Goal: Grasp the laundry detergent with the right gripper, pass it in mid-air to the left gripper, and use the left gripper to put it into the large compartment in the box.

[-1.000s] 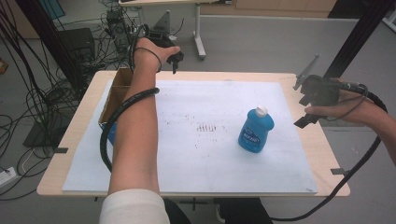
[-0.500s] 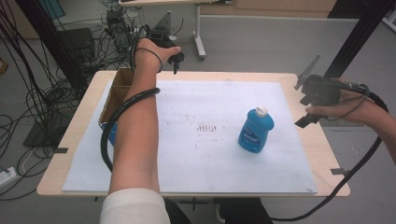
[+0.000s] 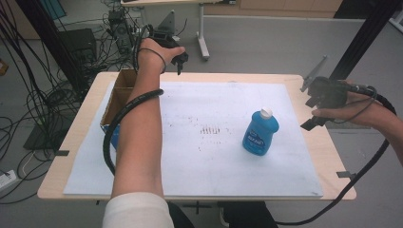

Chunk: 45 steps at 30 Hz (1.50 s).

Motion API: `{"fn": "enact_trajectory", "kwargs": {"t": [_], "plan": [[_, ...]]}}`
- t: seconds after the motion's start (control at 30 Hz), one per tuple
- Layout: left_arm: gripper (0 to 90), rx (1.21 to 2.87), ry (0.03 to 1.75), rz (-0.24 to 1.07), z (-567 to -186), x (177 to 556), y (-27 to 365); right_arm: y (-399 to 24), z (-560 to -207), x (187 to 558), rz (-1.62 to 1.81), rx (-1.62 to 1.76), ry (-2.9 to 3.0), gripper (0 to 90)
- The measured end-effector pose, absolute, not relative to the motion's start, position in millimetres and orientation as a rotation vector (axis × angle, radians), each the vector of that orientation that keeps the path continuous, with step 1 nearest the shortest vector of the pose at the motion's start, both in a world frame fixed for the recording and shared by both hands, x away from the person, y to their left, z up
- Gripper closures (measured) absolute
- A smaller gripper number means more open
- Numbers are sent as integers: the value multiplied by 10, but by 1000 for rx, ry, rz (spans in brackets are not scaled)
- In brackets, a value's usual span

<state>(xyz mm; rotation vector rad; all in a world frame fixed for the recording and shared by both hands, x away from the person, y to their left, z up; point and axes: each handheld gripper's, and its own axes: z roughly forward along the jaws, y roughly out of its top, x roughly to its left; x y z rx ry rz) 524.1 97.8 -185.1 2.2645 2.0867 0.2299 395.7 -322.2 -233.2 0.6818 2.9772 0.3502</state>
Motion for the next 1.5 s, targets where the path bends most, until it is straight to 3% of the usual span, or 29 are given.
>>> {"fn": "enact_trajectory", "kwargs": {"t": [1.5], "plan": [[60,2276,2086,222,-1926,5228,966,-3318,-3231,3669,782,731,2799,44]]}}
